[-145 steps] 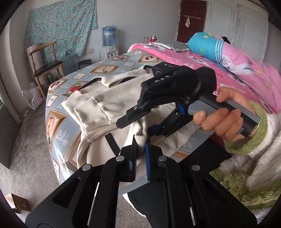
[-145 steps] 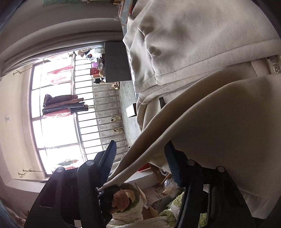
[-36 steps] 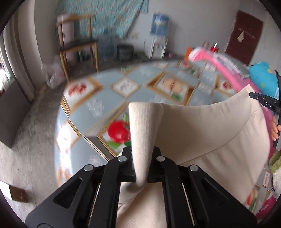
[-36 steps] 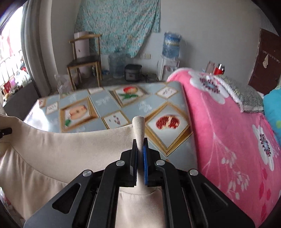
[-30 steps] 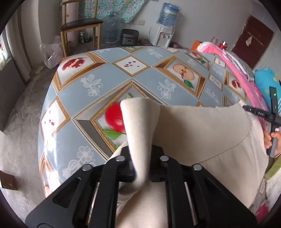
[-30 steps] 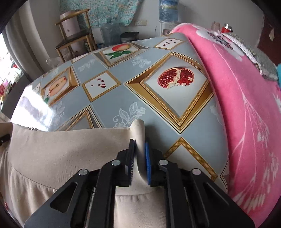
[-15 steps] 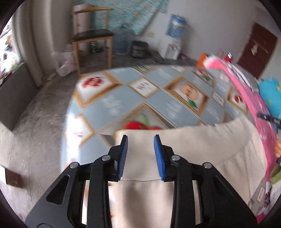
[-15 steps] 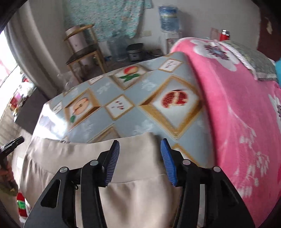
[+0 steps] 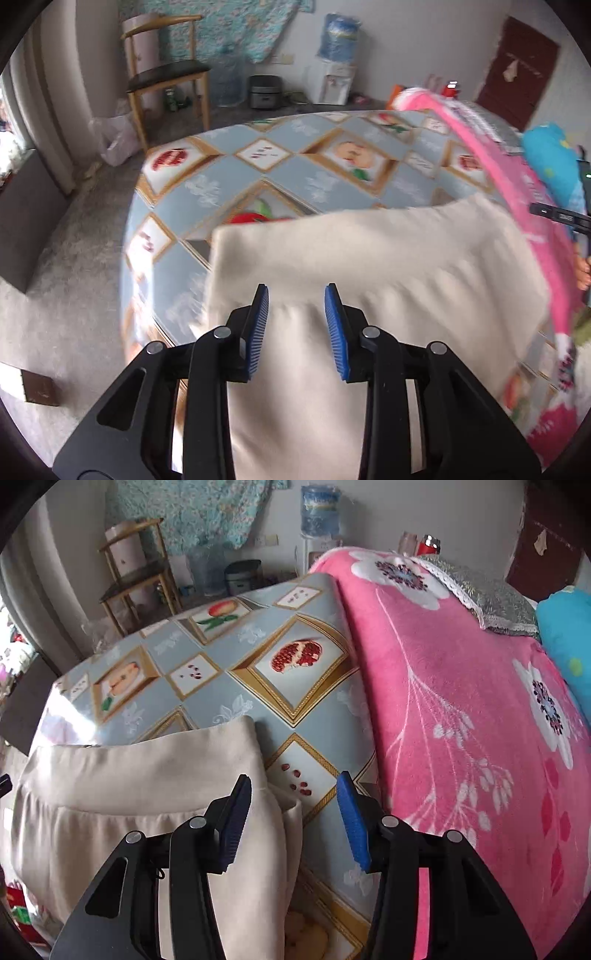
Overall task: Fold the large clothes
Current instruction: 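Grasp the hoodie edge with both tools and fold it over the bundle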
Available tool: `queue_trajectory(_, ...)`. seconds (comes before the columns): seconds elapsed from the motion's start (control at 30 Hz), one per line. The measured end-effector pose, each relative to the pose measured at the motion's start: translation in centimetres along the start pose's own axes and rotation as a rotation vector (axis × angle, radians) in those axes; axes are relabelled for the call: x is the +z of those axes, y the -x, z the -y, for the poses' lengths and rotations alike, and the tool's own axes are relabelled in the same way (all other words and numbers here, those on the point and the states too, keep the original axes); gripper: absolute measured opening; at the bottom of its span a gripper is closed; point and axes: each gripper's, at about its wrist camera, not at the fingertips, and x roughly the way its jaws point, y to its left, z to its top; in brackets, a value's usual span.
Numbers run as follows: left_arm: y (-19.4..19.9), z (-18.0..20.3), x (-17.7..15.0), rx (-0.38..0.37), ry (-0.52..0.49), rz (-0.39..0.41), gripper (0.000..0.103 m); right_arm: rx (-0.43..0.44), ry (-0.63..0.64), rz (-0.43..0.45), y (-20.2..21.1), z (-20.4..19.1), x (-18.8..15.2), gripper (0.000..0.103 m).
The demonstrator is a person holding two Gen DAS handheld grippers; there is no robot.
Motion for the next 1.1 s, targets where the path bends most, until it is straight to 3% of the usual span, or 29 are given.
queue_trajectory(0.07,0.3,1.4,-2.1,-0.03,-0.029,-0.024,0.031,0.072,0.078,0.006,1.2,-2.0,-2.2,0.046)
queue_trajectory(0.13,-0.6,2.1,-4.1,-0.015,-0.035,-0.065,0.031,0.109,0.146,-0.028,0.9,-4.0,-4.9,0.046)
queue_trajectory(0.2,-2.2,1.9,-6.1,0.045,-0.034,-0.1,0.033,0.055,0.171,-0.115,-1.6,-4.3,-7.8,0.046)
queue_trajectory(0.23,-2.4,1.4,-7.0,0.039,-0.022,-0.077,0.033,0.04,0.158,-0.156,-2.8,-3.9,-8.9,0.046)
queue_trajectory(0.3,-1.9,0.7,-7.6,0.033,-0.007,-0.046,0.033,0.09,0.099,-0.119,-2.6,-2.6,-9.7,0.046)
queue_trajectory(0.33,-1.5,0.6,-7.7,0.05,0.002,-0.046,0.033,0.062,0.068,-0.128,-2.1,-2.4,-9.6,0.038)
queue_trajectory(0.43,0.5,1.6,-8.1,0.068,-0.038,-0.012,0.031,0.079,0.025,-0.084,0.7,-3.4,-9.2,0.037)
queue_trajectory(0.53,2.1,4.2,-8.5,0.0,-0.089,0.04,0.032,0.158,0.084,-0.007,3.2,-7.7,-10.4,0.037)
queue_trajectory(0.63,0.9,7.3,-9.5,-0.011,-0.133,0.023,0.033,0.204,0.157,-0.031,2.0,-11.8,-12.3,0.037)
queue_trajectory(0.7,-0.9,8.1,-10.7,0.045,-0.161,-0.015,0.036,0.132,0.209,-0.063,-0.3,-13.0,-14.1,0.037)
queue_trajectory(0.73,-1.2,8.1,-11.3,0.055,-0.166,0.002,0.036,0.109,0.238,-0.022,0.0,-13.5,-14.7,0.037)
queue_trajectory(0.83,0.1,7.9,-11.4,0.064,-0.133,0.006,0.035,0.053,0.236,-0.035,1.6,-14.7,-14.2,0.036)
queue_trajectory(1.0,1.9,11.0,-10.5,0.005,-0.17,0.072,0.034,0.24,0.27,0.051,4.3,-19.7,-14.6,0.036)
queue_trajectory(1.1,-0.6,12.6,-11.2,0.051,-0.213,0.03,0.036,0.221,0.307,0.0,1.0,-22.1,-16.1,0.036)
